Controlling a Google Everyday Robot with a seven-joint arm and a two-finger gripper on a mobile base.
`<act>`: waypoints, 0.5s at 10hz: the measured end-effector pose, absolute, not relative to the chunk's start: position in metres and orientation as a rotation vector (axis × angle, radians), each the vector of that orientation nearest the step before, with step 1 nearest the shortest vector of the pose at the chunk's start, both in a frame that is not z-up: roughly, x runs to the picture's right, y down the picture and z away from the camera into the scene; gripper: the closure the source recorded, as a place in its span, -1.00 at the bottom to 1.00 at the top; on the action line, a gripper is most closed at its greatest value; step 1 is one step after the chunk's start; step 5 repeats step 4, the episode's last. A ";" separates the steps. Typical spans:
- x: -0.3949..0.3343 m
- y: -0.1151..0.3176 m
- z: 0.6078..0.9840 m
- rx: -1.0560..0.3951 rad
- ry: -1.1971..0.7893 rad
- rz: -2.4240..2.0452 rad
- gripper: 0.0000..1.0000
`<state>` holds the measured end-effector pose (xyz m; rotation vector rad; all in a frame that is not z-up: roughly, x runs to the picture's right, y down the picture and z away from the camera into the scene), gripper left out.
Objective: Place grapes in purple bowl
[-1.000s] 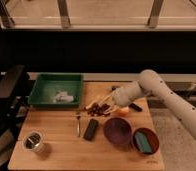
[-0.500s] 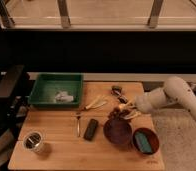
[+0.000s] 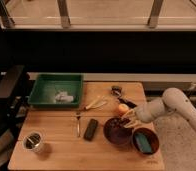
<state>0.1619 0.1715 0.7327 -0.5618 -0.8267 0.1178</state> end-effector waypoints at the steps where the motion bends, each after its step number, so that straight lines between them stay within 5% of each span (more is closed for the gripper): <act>1: 0.157 0.176 0.733 -0.574 -0.835 0.124 -0.60; 5: 0.156 0.175 0.733 -0.575 -0.836 0.123 -0.60</act>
